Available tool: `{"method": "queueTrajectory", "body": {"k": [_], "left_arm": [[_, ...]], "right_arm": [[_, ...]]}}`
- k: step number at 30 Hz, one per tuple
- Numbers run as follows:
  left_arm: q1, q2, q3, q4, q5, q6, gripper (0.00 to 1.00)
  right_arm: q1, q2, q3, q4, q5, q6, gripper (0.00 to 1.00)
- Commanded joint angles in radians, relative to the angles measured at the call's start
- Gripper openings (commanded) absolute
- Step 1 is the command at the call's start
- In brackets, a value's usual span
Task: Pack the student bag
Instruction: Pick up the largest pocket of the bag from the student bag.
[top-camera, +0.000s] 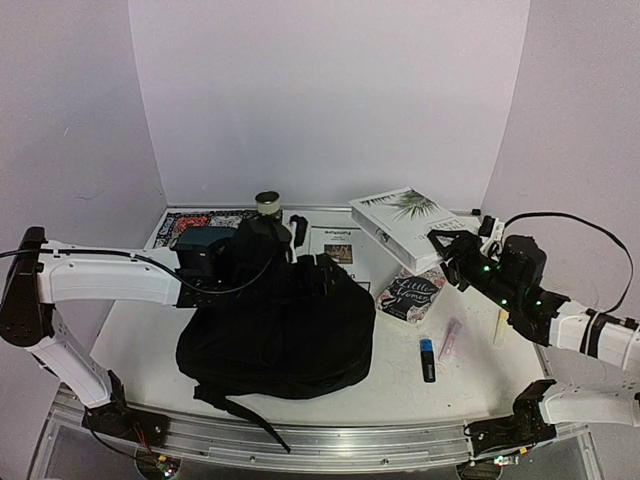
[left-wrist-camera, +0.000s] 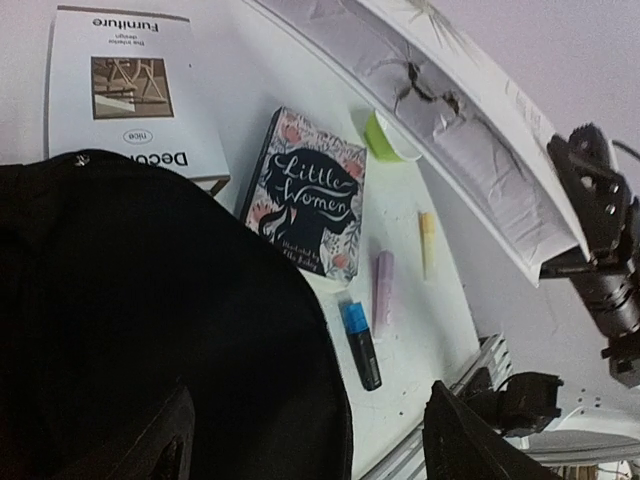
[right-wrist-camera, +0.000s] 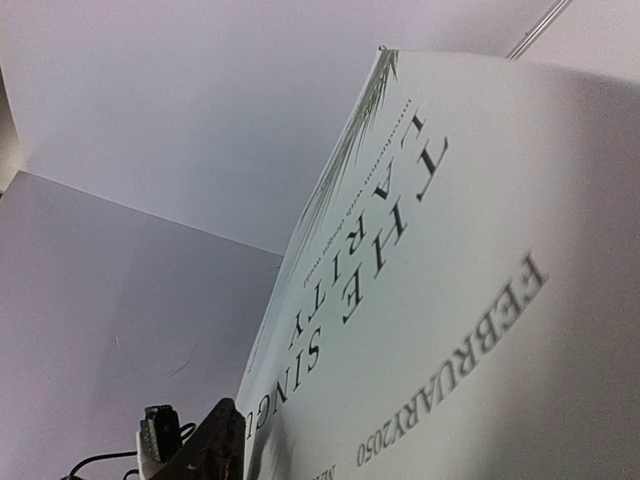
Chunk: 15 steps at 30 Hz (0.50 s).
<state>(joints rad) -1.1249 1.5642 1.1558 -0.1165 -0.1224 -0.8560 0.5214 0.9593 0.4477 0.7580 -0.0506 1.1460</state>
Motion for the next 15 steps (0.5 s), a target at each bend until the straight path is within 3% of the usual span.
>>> {"method": "queueTrajectory", "body": {"k": [1, 5, 15], "left_arm": [[-0.091, 0.116, 0.177, -0.26, -0.141, 0.15, 0.81], [-0.168, 0.229, 0.311, -0.37, -0.215, 0.201, 0.82], [-0.253, 0.379, 0.456, -0.472, -0.281, 0.23, 0.83]], "right_arm": [[-0.008, -0.06, 0.029, -0.016, 0.021, -0.057, 0.49], [-0.01, -0.088, 0.025, -0.072, 0.026, -0.069, 0.49], [-0.009, -0.19, -0.005, -0.164, 0.048, -0.07, 0.49]]}}
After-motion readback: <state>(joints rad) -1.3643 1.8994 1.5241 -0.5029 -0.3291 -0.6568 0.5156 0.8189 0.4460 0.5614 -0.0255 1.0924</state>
